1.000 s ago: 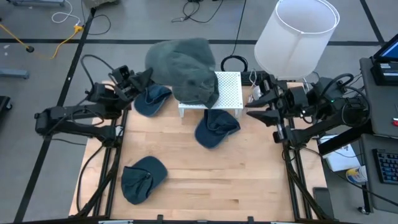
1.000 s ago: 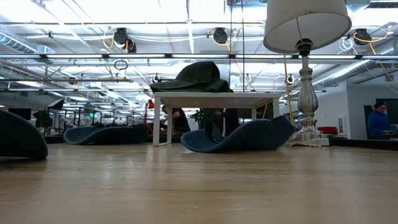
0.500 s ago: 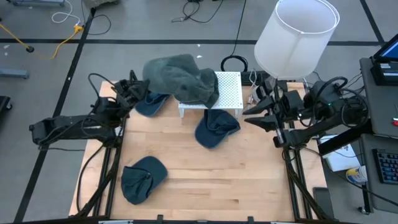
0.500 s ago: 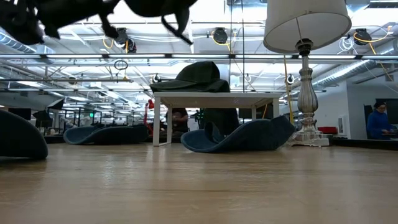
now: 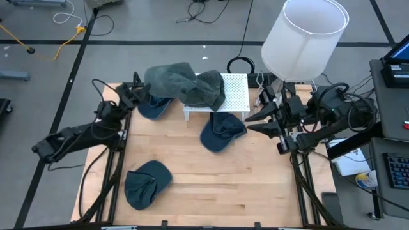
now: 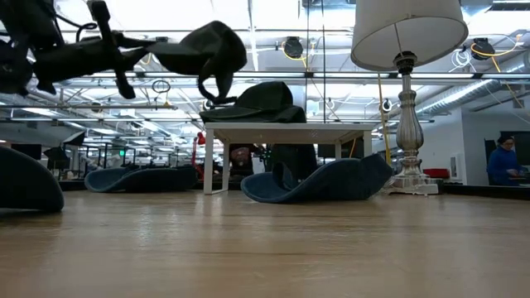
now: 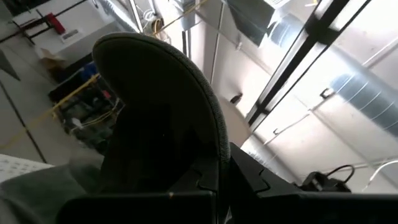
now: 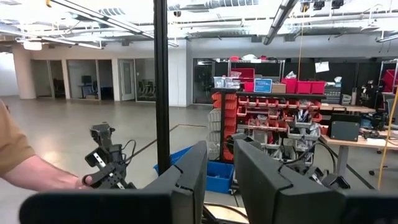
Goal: Pick & Place hat
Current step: Stack the gray cap on top of the gray cap on the shelf
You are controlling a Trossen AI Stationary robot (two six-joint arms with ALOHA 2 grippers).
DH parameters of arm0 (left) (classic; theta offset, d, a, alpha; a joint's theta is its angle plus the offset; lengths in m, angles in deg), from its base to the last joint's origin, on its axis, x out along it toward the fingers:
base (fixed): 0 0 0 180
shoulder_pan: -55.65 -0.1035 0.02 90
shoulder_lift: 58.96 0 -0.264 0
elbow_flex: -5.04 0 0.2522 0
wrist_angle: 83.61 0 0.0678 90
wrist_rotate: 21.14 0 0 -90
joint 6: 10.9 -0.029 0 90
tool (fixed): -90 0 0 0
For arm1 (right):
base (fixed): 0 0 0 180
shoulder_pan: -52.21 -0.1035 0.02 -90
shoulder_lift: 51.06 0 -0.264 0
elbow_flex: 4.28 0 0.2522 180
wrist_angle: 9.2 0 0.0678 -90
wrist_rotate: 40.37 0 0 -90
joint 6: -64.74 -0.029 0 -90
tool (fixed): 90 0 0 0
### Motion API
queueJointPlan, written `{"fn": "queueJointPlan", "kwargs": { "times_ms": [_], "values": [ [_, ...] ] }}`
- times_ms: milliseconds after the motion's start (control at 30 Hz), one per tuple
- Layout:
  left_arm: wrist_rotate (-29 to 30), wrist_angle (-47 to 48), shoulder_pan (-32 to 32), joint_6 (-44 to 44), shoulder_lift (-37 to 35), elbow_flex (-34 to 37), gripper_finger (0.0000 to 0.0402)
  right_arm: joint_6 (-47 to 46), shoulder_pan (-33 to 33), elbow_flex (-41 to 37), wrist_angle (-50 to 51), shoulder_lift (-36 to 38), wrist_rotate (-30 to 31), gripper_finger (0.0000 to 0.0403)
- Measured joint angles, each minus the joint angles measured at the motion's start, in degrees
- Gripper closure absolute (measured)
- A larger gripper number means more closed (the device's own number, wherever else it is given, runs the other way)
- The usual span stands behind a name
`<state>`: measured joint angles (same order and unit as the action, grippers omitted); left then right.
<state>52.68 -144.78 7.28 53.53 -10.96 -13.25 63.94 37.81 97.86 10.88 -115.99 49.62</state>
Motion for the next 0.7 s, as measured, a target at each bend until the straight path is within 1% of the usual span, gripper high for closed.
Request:
{"fn": "queueJointPlan", "kwargs": {
  "times_ms": [100,133,300,400,700],
  "values": [
    [-3.22,0.23,-2.09,0.63,1.55,-0.43,0.0394,0.7,0.06,0.0,0.0,-0.06,-0.02,0.033],
    [-3.51,0.19,-2.19,0.65,2.27,-0.67,0.0394,1.34,0.06,0.0,0.0,-0.08,0.0,0.033],
    [-2.54,-0.35,-2.17,-0.7,6.42,-2.36,0.0394,3.44,0.06,0.0,-0.02,-0.06,0.0,0.033],
    [-2.42,-2.34,-2.13,-0.75,9.6,-4.14,0.0394,3.65,0.06,0.0,0.0,-0.06,0.0,0.033],
    [-3.75,-2.95,1.69,-2.62,22.52,-12.68,0.0394,4.94,0.06,0.0,0.85,-0.06,0.0,0.033]
  ]
}}
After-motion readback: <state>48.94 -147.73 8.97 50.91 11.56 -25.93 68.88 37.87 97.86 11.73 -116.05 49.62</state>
